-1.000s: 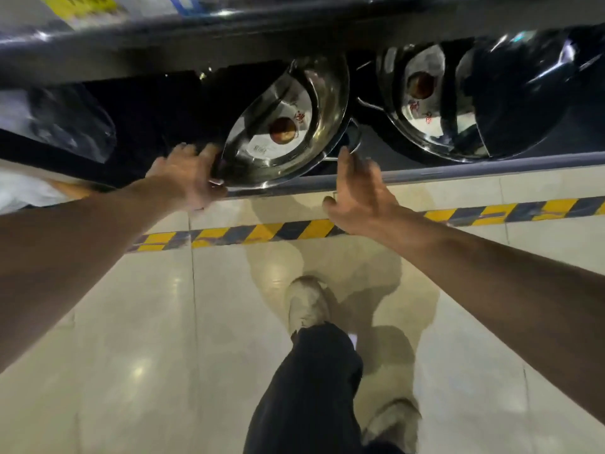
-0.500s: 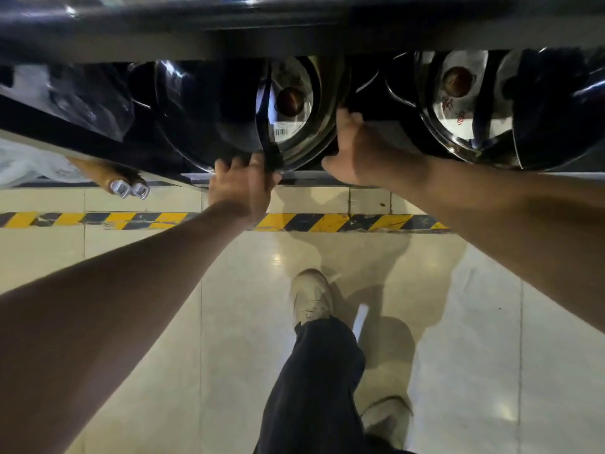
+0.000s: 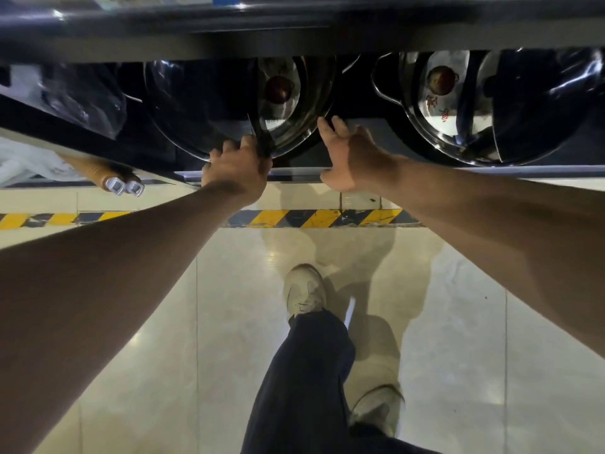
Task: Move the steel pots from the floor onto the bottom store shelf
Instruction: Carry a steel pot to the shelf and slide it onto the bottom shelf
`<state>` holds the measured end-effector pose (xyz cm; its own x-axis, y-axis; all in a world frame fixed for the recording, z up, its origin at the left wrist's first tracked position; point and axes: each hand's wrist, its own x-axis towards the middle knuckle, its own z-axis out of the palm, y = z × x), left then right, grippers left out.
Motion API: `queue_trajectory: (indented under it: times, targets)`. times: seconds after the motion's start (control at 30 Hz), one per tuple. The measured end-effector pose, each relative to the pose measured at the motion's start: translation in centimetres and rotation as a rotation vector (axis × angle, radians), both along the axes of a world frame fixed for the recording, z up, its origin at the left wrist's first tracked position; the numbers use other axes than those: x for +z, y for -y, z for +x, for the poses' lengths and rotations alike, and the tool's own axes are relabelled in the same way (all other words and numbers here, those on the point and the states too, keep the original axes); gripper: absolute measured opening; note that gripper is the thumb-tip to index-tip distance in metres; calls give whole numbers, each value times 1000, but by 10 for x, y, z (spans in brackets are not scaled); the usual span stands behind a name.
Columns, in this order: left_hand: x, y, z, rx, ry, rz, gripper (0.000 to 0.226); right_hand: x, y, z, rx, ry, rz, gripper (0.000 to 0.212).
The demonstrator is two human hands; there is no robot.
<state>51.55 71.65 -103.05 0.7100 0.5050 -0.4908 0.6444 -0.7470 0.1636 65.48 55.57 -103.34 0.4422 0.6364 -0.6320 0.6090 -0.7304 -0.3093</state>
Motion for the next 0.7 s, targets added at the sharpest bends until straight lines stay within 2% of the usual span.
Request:
queue_trajectory:
  times: [0.17,0.37,0.57,0.7]
  targets:
    - [46,34,2,-46,-11,8,51,38,78,-8,-132,22,7,91]
    - [86,116,35,-141,-37,-62,55,78,193,3,-225,35,-112,82]
    - [39,182,98,-310,-25,-97,59,51,264,42,-426,117,-114,72]
    - [-8,194,135,-489,21,24,65,12,276,76,-526,146,-108,94]
